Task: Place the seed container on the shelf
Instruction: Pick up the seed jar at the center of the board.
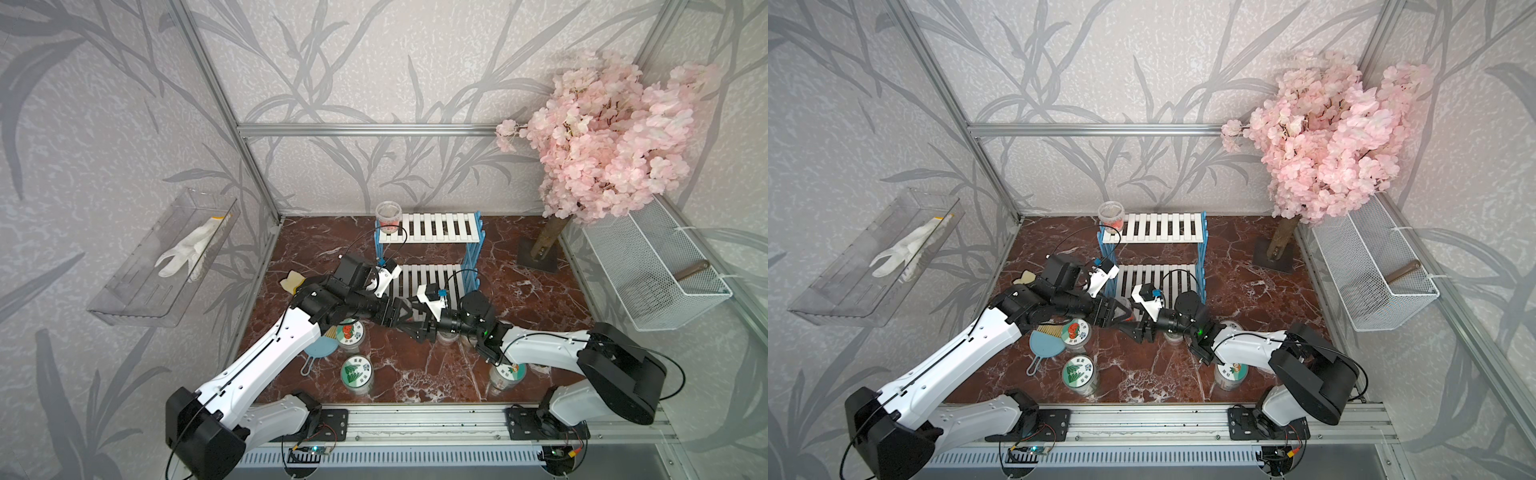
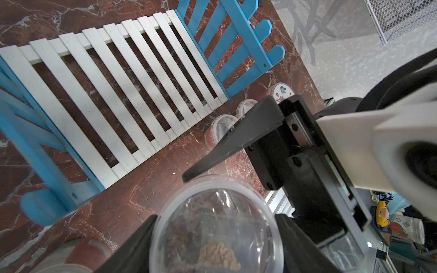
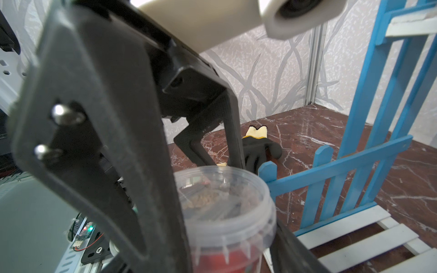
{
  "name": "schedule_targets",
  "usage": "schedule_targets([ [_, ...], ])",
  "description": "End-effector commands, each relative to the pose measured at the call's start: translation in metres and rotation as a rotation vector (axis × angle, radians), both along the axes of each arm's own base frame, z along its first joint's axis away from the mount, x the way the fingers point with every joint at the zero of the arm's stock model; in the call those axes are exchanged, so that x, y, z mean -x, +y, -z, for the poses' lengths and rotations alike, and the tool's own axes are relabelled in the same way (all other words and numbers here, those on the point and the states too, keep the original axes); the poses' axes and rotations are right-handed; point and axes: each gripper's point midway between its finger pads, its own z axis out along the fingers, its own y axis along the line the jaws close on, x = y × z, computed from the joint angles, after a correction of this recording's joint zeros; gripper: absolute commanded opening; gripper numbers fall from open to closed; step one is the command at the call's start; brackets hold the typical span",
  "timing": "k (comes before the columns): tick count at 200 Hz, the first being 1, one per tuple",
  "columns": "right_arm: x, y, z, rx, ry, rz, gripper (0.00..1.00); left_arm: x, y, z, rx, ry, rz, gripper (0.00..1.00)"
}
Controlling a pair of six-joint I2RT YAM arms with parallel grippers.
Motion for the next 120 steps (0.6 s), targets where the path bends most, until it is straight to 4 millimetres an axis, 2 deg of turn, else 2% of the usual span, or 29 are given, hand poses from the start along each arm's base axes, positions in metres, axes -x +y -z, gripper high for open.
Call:
schedule_targets([
  [1,-0.002,0.003,-0.003,0.013,-0.014,0.001,0.76,-0.001,0.004,-0.011,-0.041,-0.053,0.022,0.74],
  [31,-0.003,0.005,-0.004,0.038,-0.019,-0.004,0.77,0.001,0.009,-0.012,-0.11,-0.076,0.068,0.74],
  [63,-0.002,0.009,-0.017,0.014,-0.034,-0.019,0.78,0.0,0.013,-0.01,-0.164,-0.067,0.08,0.75],
  [120,-0.004,0.015,-0.022,-0.01,-0.049,-0.032,0.77,0.002,0.01,-0.016,-0.157,-0.097,0.101,0.75],
])
